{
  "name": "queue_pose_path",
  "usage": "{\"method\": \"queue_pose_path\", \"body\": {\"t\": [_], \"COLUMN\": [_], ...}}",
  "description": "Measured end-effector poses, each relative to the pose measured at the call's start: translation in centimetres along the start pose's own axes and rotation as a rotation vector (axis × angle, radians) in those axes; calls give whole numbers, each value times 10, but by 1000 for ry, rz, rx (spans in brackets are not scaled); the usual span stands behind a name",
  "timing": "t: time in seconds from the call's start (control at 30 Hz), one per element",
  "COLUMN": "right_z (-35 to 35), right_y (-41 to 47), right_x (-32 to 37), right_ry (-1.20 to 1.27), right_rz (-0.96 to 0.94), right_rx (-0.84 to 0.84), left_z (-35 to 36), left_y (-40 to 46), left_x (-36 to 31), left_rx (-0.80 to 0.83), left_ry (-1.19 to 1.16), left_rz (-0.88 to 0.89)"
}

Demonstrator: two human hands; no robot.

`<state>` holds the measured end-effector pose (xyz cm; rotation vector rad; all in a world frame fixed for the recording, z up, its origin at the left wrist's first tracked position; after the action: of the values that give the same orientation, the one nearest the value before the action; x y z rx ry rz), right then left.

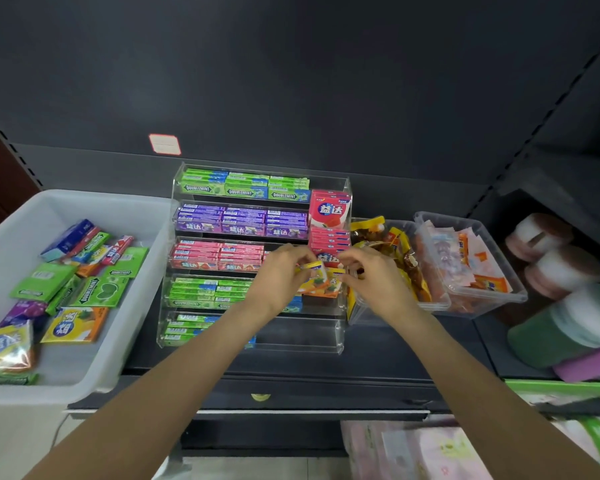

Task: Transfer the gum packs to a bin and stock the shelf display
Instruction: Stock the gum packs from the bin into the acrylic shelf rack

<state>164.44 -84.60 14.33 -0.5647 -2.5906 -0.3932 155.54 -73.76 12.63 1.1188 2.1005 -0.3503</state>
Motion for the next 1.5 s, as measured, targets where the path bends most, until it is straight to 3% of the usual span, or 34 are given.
{"method": "queue_pose_path", "body": {"t": [0.2,0.43,0.57,0.8,1.07,1.3,1.5], "right_z": [19,21,23,25,32,32,42], "right_y": [1,2,3,-2,0,0,15], "right_x": [-3,-5,-4,-8,3,12,71], "right_ry": [-125,-229,-372,-495,-381,-393,-65], "right_rz": [-7,-24,-33,11,-71,-62,-116], "right_rx": [120,120,127,55,86,37,-45], "left_z": [15,22,15,13,20,13,-55], "left_y": [-1,-6,-6,-8,-3,-8,-32], "left_x": [-9,-17,4,27,32,23,39], "left_rx": [-42,-45,-83,-9,-28,-8,-109], "left_ry": [6,-61,-91,-253,-261,-149,43], "left_rz": [15,44,-58,-228,-310,-246,-135]}}
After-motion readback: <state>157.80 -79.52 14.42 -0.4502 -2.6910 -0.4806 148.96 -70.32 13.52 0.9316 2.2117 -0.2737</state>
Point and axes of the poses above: each hand's wrist, its own y-axis towards the middle knuckle, its own z-axis out of the palm, x = y × z, the point moved 9 cm from there along y, towards the middle knuckle, and after that the axes turned 8 degrees about -z, right-handed, at the moved point
